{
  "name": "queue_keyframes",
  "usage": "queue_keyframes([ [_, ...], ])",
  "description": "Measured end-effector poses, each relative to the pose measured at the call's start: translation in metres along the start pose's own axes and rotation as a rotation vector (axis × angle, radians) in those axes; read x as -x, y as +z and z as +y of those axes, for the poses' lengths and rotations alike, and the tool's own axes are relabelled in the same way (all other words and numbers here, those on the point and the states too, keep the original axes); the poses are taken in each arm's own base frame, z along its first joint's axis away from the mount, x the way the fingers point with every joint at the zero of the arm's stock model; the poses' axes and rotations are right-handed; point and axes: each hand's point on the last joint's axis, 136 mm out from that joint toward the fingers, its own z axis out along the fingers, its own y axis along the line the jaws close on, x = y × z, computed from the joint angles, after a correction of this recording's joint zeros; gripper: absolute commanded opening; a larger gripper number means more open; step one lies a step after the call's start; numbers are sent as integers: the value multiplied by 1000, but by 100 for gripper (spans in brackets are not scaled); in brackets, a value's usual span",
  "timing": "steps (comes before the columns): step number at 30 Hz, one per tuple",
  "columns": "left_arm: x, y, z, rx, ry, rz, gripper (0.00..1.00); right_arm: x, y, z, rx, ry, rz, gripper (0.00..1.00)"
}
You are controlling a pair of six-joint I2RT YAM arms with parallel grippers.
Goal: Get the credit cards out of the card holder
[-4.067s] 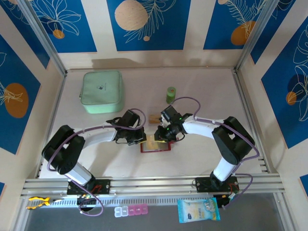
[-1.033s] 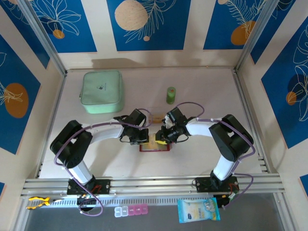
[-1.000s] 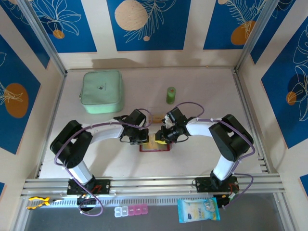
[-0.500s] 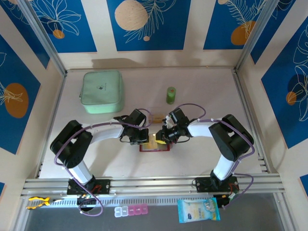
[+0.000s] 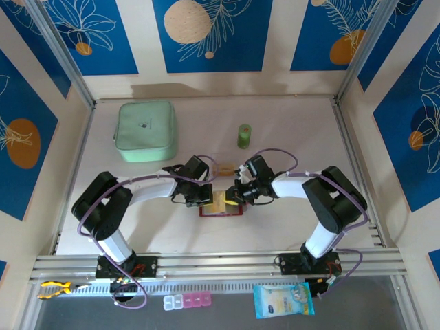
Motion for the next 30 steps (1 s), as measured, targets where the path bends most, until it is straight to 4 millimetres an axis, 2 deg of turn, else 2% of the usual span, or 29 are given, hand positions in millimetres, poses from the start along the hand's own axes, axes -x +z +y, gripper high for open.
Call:
queue_keyframes([
  [9, 0, 0, 0, -1, 0, 0, 5, -1, -20, 0, -32, -27, -35, 5],
  [15, -1, -2, 1, 1, -16, -8, 12, -3, -33, 4, -77, -84, -47, 2],
  [19, 0, -10, 1, 4, -12, -32, 15, 3, -44, 15, -110, -167, -61, 1],
  [23, 4, -19, 1, 5, -6, -72, 23, 11, -57, 28, -155, -276, -71, 0],
  [30, -2, -17, 17, 41, -23, -71, 31, 31, -81, 48, -247, -488, -100, 0],
])
